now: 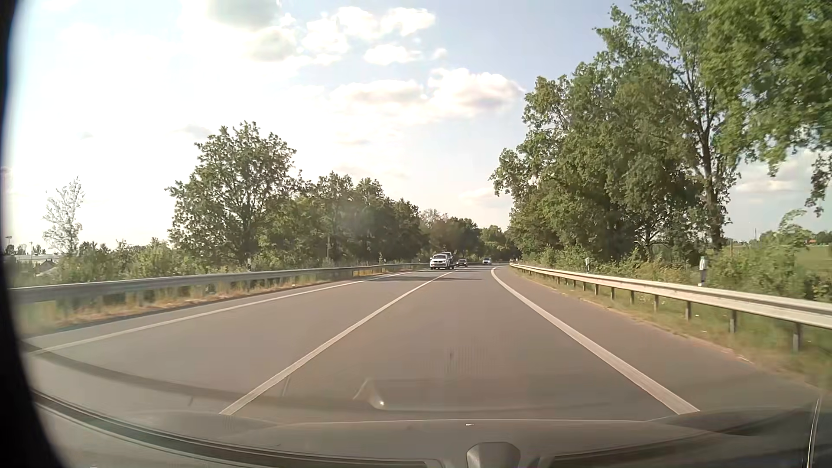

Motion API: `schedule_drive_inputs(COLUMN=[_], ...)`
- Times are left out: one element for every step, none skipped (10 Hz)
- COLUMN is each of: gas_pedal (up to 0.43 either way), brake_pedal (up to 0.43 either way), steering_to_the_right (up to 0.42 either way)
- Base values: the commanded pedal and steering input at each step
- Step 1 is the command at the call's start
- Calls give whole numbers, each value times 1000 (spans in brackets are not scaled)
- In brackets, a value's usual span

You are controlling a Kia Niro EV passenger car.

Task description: Follow the waypoints while adhering to traffic rules and regulations

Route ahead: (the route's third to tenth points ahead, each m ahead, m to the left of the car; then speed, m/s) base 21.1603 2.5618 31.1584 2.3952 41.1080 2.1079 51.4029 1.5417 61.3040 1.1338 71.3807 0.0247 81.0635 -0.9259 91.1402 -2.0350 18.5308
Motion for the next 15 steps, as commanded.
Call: schedule_drive_inputs(gas_pedal=[177, 177, 177, 177, 177, 177, 177, 177, 177, 177, 177, 177, 177, 177, 177], brake_pedal=[6, 6, 6, 6, 6, 6, 6, 6, 6, 6, 6, 6, 6, 6, 6], steering_to_the_right=[11, 11, 11, 11, 11, 10, 9, 9, 9, 8, 8, 8, 8, 8, 8])
